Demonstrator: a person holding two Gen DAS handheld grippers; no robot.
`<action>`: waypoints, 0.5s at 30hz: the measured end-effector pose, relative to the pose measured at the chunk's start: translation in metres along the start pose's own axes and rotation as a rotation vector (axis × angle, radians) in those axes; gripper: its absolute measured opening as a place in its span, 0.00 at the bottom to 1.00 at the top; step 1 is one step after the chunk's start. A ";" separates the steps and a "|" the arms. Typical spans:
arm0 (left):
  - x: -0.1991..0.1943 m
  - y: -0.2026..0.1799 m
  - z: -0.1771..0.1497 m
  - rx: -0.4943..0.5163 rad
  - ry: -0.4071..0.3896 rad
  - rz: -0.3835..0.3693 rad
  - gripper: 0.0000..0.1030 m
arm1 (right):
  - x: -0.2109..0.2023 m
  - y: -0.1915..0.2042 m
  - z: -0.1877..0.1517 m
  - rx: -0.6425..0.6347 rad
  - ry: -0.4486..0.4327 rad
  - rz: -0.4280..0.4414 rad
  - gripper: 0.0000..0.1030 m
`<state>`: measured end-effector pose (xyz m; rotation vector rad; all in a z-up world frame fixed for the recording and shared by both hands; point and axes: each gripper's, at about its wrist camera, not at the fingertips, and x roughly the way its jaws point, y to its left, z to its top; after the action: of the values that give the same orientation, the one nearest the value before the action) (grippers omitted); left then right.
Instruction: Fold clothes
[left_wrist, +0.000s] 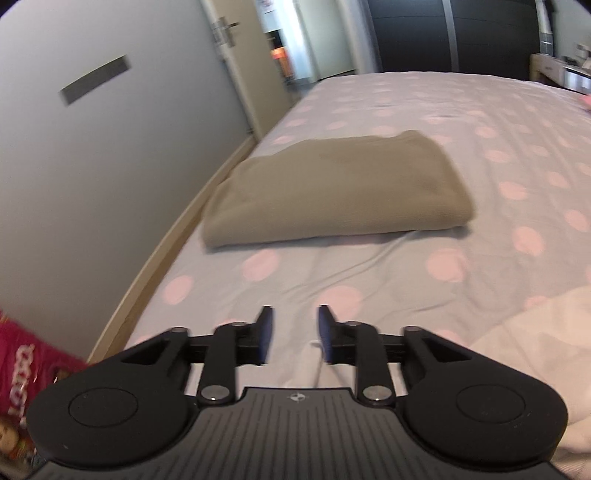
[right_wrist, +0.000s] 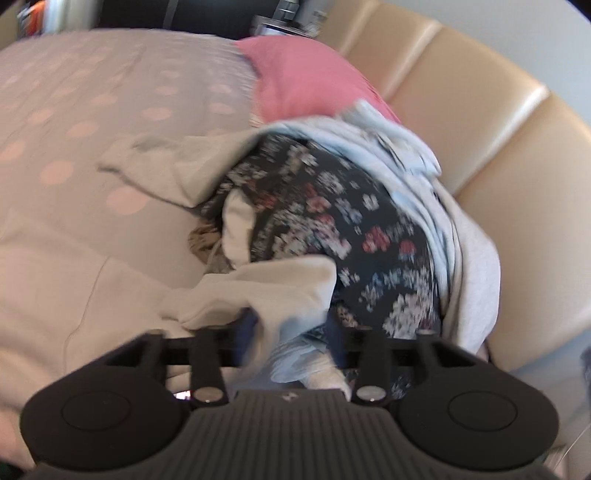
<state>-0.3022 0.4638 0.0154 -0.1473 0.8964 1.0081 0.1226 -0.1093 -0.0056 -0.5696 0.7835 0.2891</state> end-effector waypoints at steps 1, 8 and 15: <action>-0.001 -0.004 0.000 0.020 -0.012 -0.022 0.36 | -0.005 0.003 0.002 -0.021 -0.006 0.019 0.51; 0.017 -0.084 0.003 0.267 -0.067 -0.241 0.45 | -0.010 0.039 0.031 -0.075 -0.053 0.271 0.56; 0.075 -0.170 -0.005 0.366 -0.004 -0.436 0.50 | 0.051 0.110 0.051 -0.161 -0.036 0.436 0.55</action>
<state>-0.1556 0.4170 -0.0889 -0.0274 0.9774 0.4313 0.1382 0.0121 -0.0550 -0.5385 0.8507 0.7666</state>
